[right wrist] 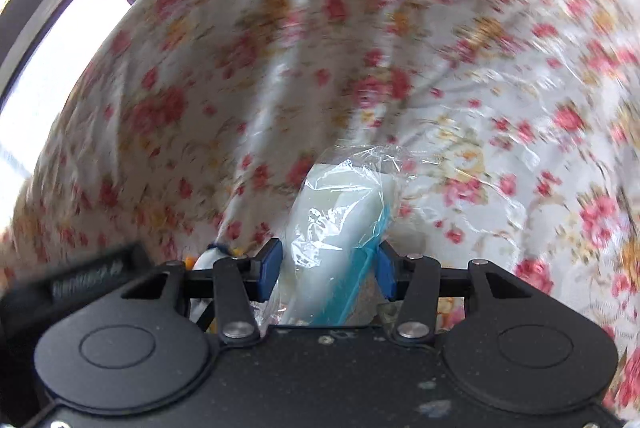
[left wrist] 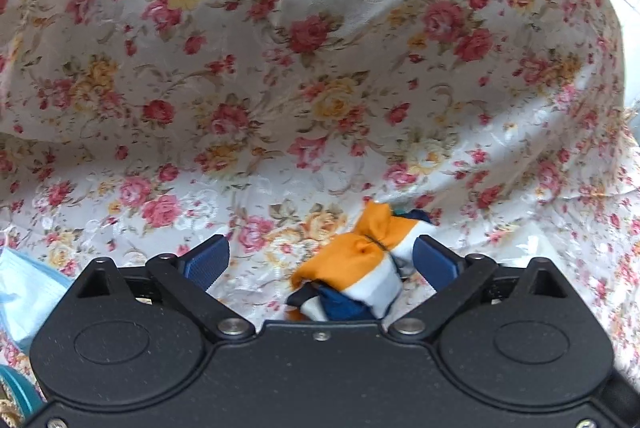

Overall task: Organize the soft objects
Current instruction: 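Grasp the wrapped white item with the right tool while the left tool grasps the penguin plush, then lift the wrapped item and penguin plush and carry both toward the tray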

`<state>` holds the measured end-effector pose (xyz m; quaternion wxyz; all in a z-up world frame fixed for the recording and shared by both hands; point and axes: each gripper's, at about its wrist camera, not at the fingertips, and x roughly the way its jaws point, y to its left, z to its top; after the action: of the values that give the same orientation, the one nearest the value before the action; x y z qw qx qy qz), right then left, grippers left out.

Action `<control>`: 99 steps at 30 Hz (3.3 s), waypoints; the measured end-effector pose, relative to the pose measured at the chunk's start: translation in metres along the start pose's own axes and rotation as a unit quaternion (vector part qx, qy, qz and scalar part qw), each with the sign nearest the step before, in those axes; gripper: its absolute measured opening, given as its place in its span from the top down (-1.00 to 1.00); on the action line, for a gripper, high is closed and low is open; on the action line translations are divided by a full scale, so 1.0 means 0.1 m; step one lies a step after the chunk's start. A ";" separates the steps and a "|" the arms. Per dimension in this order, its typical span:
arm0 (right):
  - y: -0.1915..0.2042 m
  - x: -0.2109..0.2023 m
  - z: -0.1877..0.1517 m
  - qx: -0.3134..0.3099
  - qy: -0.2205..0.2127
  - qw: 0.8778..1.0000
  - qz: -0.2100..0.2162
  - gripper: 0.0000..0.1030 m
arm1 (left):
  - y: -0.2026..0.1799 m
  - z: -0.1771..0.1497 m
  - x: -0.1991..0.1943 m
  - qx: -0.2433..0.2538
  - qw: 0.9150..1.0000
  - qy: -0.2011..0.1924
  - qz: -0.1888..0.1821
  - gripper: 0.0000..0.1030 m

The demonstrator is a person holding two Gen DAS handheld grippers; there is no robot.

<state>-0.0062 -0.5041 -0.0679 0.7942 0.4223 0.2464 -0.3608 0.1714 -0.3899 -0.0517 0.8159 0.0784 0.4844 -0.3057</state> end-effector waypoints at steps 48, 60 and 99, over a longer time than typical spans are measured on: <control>-0.44 -0.45 0.36 0.037 0.012 0.999 -0.014 0.18 | -0.46 -0.25 -0.57 0.086 0.996 -0.035 -0.002 -0.15; -1.00 -0.46 0.49 0.041 0.050 0.996 -0.054 0.15 | -0.48 -0.33 -0.22 0.107 0.994 0.004 0.036 -0.78; -1.83 -2.07 -0.03 -0.055 0.001 0.989 -0.136 0.04 | -1.99 -1.23 -1.05 0.235 0.958 0.060 -0.153 0.17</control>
<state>-0.2769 -0.4958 -0.0159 0.7596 0.3409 0.3216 -0.4509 -0.0702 -0.4524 0.0058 0.6876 0.2105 0.4531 -0.5270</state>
